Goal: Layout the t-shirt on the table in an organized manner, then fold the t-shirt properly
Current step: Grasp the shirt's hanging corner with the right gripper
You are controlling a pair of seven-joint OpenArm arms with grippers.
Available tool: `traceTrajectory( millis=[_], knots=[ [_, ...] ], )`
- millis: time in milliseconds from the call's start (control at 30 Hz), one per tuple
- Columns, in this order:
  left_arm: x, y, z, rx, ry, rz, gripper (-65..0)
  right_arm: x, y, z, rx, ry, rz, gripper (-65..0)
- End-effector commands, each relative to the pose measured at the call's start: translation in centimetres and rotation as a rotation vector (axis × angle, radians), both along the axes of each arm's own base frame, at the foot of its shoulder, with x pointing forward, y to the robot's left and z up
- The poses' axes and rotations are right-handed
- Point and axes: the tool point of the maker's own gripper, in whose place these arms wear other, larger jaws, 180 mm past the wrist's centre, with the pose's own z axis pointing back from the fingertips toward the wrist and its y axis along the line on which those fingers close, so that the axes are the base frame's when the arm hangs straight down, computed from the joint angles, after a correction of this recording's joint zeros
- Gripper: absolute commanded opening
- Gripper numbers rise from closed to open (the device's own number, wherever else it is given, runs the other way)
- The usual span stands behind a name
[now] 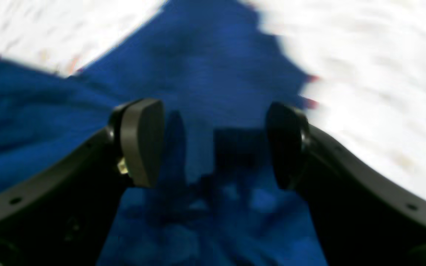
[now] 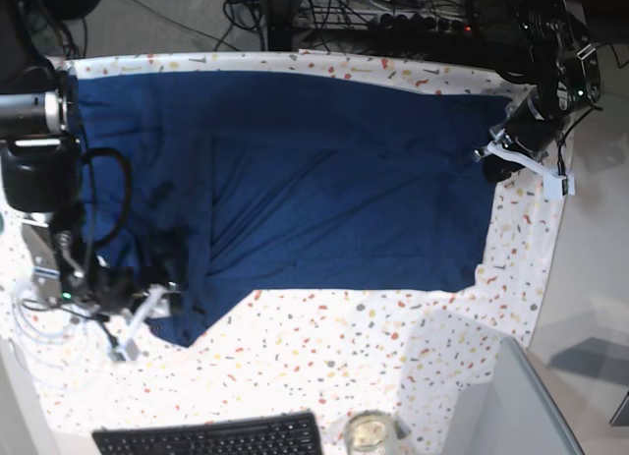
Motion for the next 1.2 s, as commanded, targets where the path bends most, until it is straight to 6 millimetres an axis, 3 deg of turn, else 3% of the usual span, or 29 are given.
traceTrajectory(
  millis=[0,100,233,500,767,867,967,1033,1167],
  knots=[
    [0.8,0.4,1.2,0.009,-0.046,-0.001,-65.0,2.8,-0.7,3.0,0.004,-0.087,-0.029,-24.3],
    [0.3,0.5,0.9,0.010,-0.034,0.000,-65.0,3.8,-1.3,3.0,-0.011,-0.095,-0.109,-23.9],
    [-0.2,0.6,0.6,0.012,-0.024,0.002,-65.0,3.6,-1.8,2.0,-0.009,-0.072,-0.133,-23.9],
    [-0.8,4.0,1.4,0.037,-0.042,0.098,-65.0,2.7,-1.8,0.9,-0.008,-0.042,-0.136,-24.5],
    [-2.5,6.2,0.1,0.032,-0.001,0.176,-65.0,2.7,-0.6,0.7,0.006,-0.039,-0.129,-24.9],
    [-2.7,6.6,0.1,0.034,0.003,0.186,-65.0,2.6,-0.7,0.6,0.006,-0.036,-0.129,-34.7],
    [-2.8,7.0,0.2,0.037,0.001,0.197,-65.0,2.6,-0.7,0.6,0.005,-0.036,-0.130,-53.3],
    [-2.8,7.1,0.2,0.038,0.000,0.200,-65.0,2.6,-0.9,0.6,0.003,-0.036,-0.132,-62.4],
    [-2.9,7.3,0.3,0.040,-0.002,0.206,-65.0,2.5,-1.0,0.6,0.001,-0.034,-0.133,-65.0]
  ],
)
